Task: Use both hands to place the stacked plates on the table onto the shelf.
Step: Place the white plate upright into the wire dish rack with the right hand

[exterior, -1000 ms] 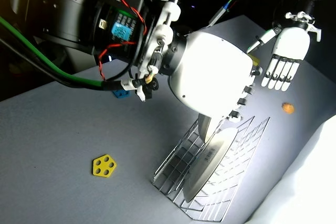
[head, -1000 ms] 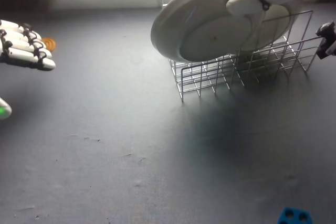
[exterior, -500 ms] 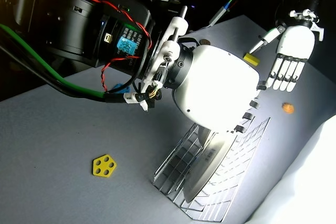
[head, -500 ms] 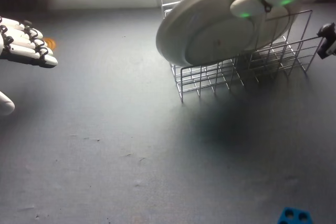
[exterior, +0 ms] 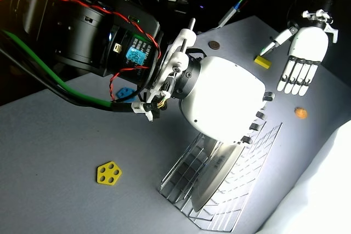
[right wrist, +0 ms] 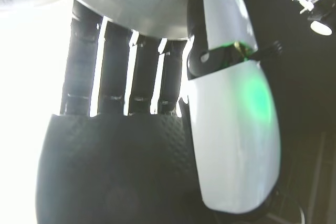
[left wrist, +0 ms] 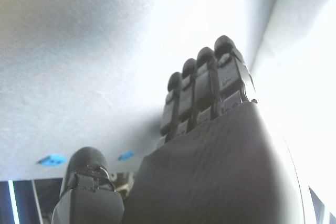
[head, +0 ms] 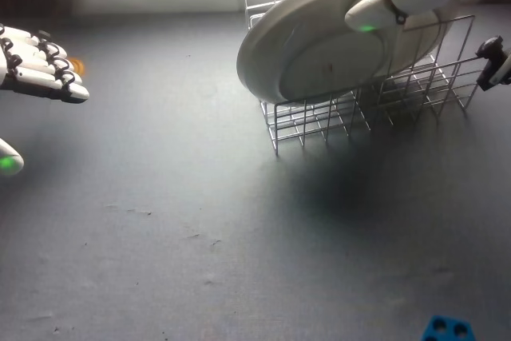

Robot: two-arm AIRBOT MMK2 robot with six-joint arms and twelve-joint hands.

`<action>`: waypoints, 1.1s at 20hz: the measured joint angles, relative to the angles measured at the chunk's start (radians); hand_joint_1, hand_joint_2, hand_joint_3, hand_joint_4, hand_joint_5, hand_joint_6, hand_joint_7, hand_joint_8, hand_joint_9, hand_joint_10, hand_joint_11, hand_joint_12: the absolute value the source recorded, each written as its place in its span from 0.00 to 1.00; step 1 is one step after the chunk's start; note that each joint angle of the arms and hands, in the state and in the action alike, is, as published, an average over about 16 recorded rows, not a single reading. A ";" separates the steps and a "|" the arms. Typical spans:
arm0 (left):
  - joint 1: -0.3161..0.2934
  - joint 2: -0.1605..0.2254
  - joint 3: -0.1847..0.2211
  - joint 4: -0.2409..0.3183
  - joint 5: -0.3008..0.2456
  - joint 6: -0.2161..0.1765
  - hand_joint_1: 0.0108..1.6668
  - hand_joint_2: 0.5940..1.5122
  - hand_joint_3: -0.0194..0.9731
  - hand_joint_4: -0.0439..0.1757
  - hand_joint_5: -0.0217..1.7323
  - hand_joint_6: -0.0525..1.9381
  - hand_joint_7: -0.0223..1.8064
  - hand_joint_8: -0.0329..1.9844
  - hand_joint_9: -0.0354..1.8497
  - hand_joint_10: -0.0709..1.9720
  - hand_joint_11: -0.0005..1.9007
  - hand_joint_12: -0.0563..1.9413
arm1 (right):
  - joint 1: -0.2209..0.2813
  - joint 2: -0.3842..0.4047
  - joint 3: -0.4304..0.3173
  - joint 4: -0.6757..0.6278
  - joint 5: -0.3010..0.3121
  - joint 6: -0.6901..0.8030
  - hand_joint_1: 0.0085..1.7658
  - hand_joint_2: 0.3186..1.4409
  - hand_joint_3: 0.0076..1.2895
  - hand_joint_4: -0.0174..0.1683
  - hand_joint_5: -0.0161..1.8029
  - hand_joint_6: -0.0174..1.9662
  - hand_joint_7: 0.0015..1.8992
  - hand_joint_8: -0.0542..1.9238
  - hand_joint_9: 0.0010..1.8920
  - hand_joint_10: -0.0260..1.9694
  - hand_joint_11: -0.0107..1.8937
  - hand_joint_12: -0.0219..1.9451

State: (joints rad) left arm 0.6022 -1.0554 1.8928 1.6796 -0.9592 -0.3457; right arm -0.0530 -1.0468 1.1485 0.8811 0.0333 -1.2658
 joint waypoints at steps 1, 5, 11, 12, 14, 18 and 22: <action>0.000 0.000 0.000 0.000 0.000 0.000 0.00 0.52 0.04 0.20 0.06 0.03 0.07 0.02 0.06 0.04 0.01 0.07 | -0.003 -0.001 0.001 -0.003 0.002 0.000 0.73 0.64 0.00 0.04 0.51 0.47 0.52 0.49 0.50 0.55 0.39 0.66; 0.000 0.000 -0.002 0.000 -0.001 0.000 0.00 0.52 0.04 0.20 0.06 0.03 0.07 0.02 0.06 0.04 0.01 0.08 | -0.016 -0.005 0.003 -0.014 0.009 0.002 0.73 0.64 0.00 0.04 0.51 0.47 0.52 0.49 0.49 0.58 0.38 0.66; 0.000 -0.001 -0.007 0.000 -0.002 0.000 0.00 0.52 0.04 0.20 0.06 0.03 0.07 0.02 0.06 0.04 0.01 0.08 | -0.041 -0.008 0.005 -0.024 0.021 0.004 0.73 0.64 0.00 0.04 0.51 0.47 0.51 0.50 0.49 0.54 0.37 0.66; 0.000 -0.001 -0.007 0.000 -0.002 0.000 0.00 0.52 0.04 0.20 0.06 0.03 0.06 0.02 0.06 0.04 0.01 0.08 | -0.044 -0.009 0.005 -0.025 0.023 0.005 0.73 0.64 0.00 0.04 0.51 0.47 0.51 0.50 0.49 0.53 0.37 0.66; 0.000 -0.001 -0.009 0.000 -0.002 0.000 0.00 0.52 0.04 0.20 0.06 0.03 0.06 0.02 0.06 0.04 0.01 0.08 | -0.051 -0.010 0.005 -0.027 0.026 0.005 0.73 0.64 0.00 0.05 0.51 0.47 0.50 0.52 0.49 0.50 0.36 0.67; 0.000 -0.001 -0.011 0.000 -0.002 0.000 0.00 0.52 0.04 0.20 0.06 0.03 0.06 0.02 0.06 0.04 0.01 0.08 | -0.059 -0.013 0.005 -0.028 0.030 0.007 0.72 0.65 0.00 0.07 0.50 0.50 0.48 0.53 0.47 0.46 0.34 0.69; 0.000 -0.001 -0.012 0.000 -0.003 0.000 0.00 0.52 0.04 0.20 0.05 0.03 0.06 0.02 0.05 0.04 0.01 0.07 | -0.063 -0.015 0.005 -0.030 0.032 0.007 0.71 0.67 0.00 0.08 0.48 0.52 0.47 0.47 0.44 0.41 0.30 0.71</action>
State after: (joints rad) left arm 0.6025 -1.0560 1.8812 1.6798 -0.9617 -0.3458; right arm -0.1158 -1.0615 1.1538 0.8506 0.0651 -1.2590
